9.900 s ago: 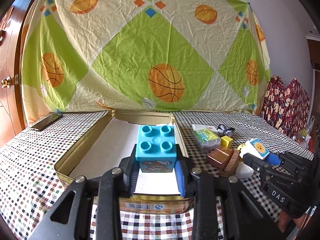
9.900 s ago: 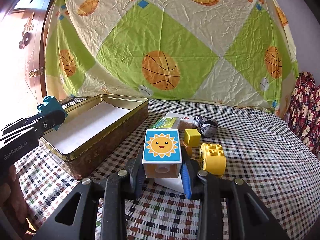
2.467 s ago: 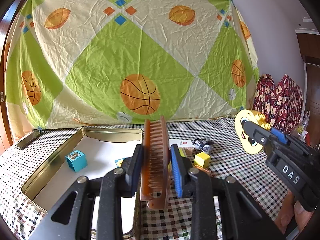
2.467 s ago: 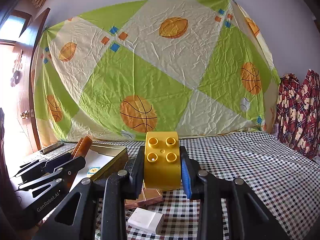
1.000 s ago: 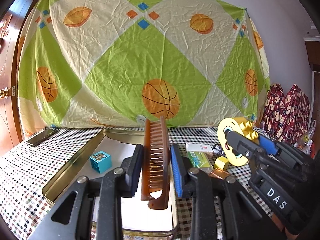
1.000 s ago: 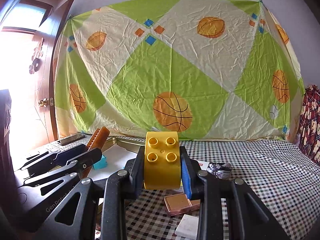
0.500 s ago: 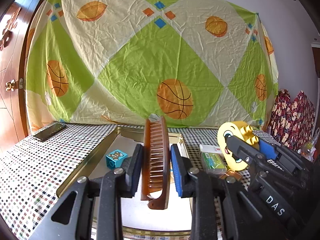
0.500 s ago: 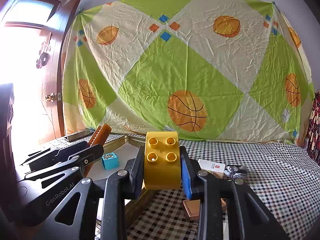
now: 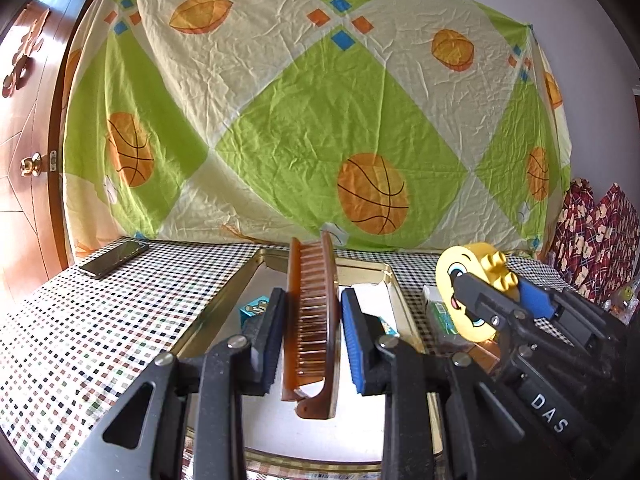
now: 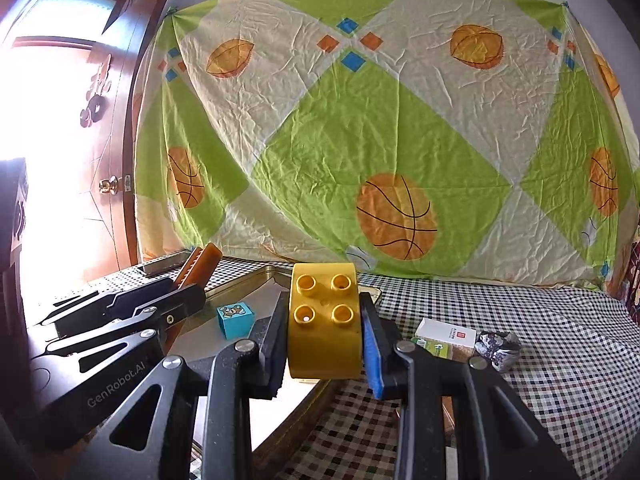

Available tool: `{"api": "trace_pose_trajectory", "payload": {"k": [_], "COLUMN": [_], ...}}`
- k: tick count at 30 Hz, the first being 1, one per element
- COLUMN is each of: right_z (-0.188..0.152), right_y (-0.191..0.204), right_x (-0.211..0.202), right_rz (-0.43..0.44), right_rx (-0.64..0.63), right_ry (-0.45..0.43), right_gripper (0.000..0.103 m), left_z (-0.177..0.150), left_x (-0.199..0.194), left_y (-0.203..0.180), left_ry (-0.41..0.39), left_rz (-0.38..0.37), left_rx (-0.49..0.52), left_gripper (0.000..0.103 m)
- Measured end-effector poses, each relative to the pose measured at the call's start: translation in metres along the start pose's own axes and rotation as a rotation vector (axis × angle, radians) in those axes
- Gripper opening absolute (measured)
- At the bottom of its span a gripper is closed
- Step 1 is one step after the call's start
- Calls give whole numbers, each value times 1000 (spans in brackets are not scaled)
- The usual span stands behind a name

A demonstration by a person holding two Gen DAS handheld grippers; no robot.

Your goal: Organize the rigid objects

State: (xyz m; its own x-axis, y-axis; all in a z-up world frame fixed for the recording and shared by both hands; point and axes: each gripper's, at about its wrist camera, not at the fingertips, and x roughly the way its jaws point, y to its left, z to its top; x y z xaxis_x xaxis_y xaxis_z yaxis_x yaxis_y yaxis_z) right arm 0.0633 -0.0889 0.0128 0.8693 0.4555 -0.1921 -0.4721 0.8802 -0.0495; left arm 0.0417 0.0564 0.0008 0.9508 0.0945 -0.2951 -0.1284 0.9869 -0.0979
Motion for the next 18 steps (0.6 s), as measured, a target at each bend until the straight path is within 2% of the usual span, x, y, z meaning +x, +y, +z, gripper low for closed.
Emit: {"api": "trace_pose_trajectory", "payload": {"k": [18], "right_z": [0], "right_y": [20], "right_x": [13], "right_rz": [28], "right_rx": [-26], "right_ry": [16], "right_gripper": [34], "left_z": [1], "left_x": [5], "left_y": [23], "left_ry": [17], "left_rz": [45], "left_rx": [-6], "left_gripper": [26]}}
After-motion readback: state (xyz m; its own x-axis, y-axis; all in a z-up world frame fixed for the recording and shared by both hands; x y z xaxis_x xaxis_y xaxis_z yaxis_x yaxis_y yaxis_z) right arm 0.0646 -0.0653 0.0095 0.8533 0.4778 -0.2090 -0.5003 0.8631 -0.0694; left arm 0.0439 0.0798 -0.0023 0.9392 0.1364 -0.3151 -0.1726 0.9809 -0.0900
